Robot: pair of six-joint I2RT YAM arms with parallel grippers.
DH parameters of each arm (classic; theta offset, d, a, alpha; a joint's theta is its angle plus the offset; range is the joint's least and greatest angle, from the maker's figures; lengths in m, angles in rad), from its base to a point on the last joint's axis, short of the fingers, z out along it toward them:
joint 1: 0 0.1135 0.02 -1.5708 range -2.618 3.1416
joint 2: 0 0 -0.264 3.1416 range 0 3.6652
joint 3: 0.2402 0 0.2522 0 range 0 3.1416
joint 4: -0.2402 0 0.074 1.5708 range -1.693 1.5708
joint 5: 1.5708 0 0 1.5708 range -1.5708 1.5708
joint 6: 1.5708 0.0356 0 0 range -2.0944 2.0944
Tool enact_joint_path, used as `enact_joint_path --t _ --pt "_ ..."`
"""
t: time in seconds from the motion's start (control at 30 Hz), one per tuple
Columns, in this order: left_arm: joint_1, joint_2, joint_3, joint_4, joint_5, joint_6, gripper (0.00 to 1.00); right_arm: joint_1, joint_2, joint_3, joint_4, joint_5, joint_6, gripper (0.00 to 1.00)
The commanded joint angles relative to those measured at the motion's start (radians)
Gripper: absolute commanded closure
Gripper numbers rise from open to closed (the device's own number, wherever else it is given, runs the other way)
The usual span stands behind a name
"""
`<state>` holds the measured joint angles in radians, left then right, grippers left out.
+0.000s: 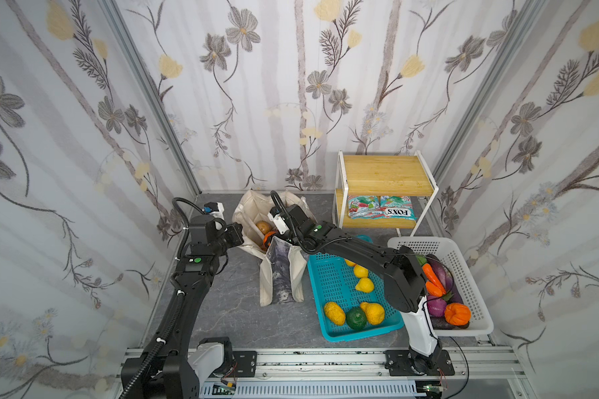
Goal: Place the food into the grocery bag and tie it
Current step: 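Lower the orange tomato into the tote and open the right gripper, then raise the right gripper from the tote while the left gripper shifts the bag edge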
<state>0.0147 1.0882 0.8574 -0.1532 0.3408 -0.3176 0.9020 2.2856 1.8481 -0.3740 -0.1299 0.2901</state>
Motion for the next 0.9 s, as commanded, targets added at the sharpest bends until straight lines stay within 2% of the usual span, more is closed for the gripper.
enact_joint_path --t 0.0,0.17,0.2,0.67,0.87 --pt "0.001 0.004 0.002 0.014 0.014 0.002 1.0 0.002 0.036 0.044 -0.105 0.062 -0.025 0.28" --pt "0.001 0.006 0.002 0.014 0.015 0.002 1.0 0.002 0.024 0.076 -0.125 0.061 -0.041 0.1" --pt "0.0 0.006 0.002 0.014 0.015 0.002 1.0 0.002 0.011 0.076 -0.12 0.062 -0.043 0.01" --pt "0.002 0.001 0.001 0.015 0.005 0.003 1.0 0.002 -0.22 0.062 -0.032 0.148 -0.046 0.0" --pt "0.003 -0.004 0.005 0.015 -0.012 0.008 1.0 0.002 -0.351 -0.045 0.071 0.256 -0.047 0.0"
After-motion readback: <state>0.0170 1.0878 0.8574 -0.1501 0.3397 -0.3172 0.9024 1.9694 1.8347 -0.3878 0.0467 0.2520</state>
